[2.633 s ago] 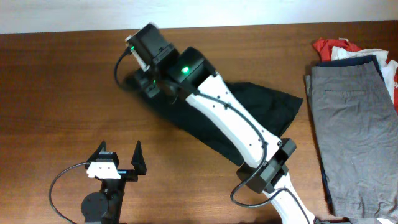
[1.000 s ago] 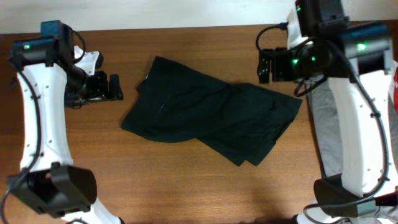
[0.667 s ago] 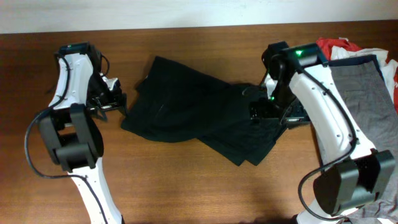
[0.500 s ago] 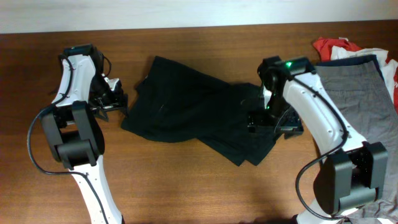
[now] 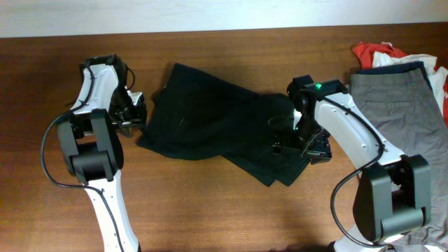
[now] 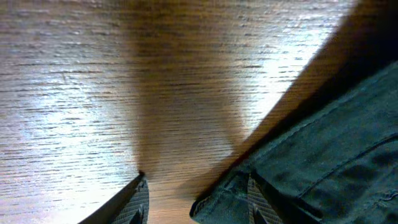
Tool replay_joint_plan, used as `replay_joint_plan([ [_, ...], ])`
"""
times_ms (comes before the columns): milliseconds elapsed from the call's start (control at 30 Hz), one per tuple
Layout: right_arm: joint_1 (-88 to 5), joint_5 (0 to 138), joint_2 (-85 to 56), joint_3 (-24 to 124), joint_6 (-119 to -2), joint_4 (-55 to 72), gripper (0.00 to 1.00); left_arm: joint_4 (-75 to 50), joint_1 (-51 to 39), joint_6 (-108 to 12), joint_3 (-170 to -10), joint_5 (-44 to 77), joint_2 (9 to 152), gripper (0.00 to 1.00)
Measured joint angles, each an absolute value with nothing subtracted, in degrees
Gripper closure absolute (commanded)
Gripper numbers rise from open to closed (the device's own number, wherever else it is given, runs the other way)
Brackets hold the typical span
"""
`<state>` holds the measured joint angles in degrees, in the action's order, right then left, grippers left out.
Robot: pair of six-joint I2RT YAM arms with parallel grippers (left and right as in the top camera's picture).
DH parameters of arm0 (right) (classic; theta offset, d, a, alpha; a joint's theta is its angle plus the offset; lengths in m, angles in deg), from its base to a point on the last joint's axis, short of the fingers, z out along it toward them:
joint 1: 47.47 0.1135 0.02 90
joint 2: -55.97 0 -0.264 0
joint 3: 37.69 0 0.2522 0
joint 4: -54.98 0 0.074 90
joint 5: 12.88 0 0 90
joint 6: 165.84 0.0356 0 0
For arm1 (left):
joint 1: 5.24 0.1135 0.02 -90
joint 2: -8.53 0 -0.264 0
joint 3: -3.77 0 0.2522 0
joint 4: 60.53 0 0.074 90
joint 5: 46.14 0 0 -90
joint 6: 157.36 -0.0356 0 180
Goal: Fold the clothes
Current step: 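Grasp the black pants' edges with both grippers, then pull the pants apart with both grippers to flatten them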
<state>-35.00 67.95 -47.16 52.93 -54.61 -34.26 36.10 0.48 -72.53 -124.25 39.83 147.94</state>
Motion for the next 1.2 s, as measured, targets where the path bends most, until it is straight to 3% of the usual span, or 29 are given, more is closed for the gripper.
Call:
replay_joint_plan([
  [67,-35.00,66.32,-47.16,50.92,-54.63,-33.34,0.01,35.80,0.50,-72.48,-124.14,39.96,147.94,0.67],
  [167,-35.00,64.76,-47.16,47.90,-53.29,-31.79,0.01,35.47,0.50,-72.51,-123.52,39.53,147.83,0.67],
  [200,-35.00,64.50,-47.16,47.18,-52.86,-31.64,0.01,36.10,0.54,-72.51,-123.07,39.04,147.70,0.66],
  [300,-35.00,64.06,-47.16,46.90,-52.18,-31.46,0.01,39.49,0.54,-72.59,-121.73,37.84,147.72,0.49],
  [500,-32.05,63.89,-47.16,46.88,-52.01,-30.41,0.01,41.81,0.54,-73.38,-121.19,35.05,147.72,0.46],
  [533,-31.55,63.89,-47.16,46.88,-51.98,-30.19,0.01,41.53,0.54,-73.60,-121.19,34.59,147.72,0.48],
  [600,-30.11,63.89,-47.16,46.88,-51.37,-28.86,0.01,40.52,0.52,-73.66,-121.19,33.49,147.72,0.78],
  [667,-29.78,63.89,-47.16,45.96,-50.06,-26.98,0.01,39.36,0.43,-73.84,-121.01,33.23,147.72,1.00],
  [800,-29.78,63.28,-47.16,42.99,-48.77,-22.33,0.02,38.49,0.17,-73.99,-120.66,32.58,147.72,1.00],
  [900,-29.78,59.98,-47.14,39.42,-48.66,-16.97,0.11,38.49,0.17,-73.99,-120.64,32.47,147.72,1.00],
  [1200,-25.39,53.64,-47.16,35.29,-43.96,-13.82,0.14,38.57,0.17,-73.99,-120.64,32.42,147.72,1.00],
])
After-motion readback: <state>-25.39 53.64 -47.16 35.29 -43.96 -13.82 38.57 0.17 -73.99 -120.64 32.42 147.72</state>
